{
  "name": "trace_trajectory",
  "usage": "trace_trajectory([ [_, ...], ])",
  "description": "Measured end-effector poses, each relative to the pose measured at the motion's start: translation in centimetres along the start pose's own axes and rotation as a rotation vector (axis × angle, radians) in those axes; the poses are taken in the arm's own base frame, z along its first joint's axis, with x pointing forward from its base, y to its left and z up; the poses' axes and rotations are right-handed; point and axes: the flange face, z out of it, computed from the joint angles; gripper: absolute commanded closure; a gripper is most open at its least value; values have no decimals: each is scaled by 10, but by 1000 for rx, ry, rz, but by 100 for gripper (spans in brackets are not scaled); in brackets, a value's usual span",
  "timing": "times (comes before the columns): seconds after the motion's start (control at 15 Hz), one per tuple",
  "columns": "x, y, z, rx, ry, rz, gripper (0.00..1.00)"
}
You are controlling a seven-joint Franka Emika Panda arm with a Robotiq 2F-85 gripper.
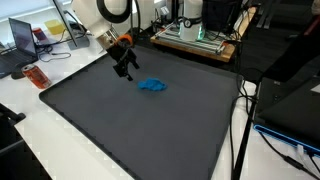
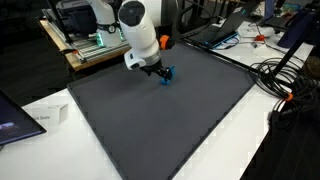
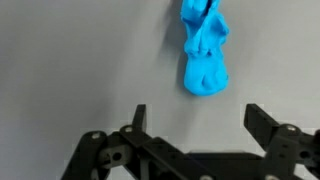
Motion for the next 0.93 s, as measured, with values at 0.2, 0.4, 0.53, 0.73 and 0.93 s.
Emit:
trace_trajectory([
  [0.2,-15,3,-8,-40,71,47,0],
  [0.4,-26,7,-19,-70,141,75,0],
  [0.53,-33,9,-26,-88,183,88,0],
  [0.73,-42,12,-36,-110,239,101,0],
  [0.93,-52,13,-44,-112,267,106,0],
])
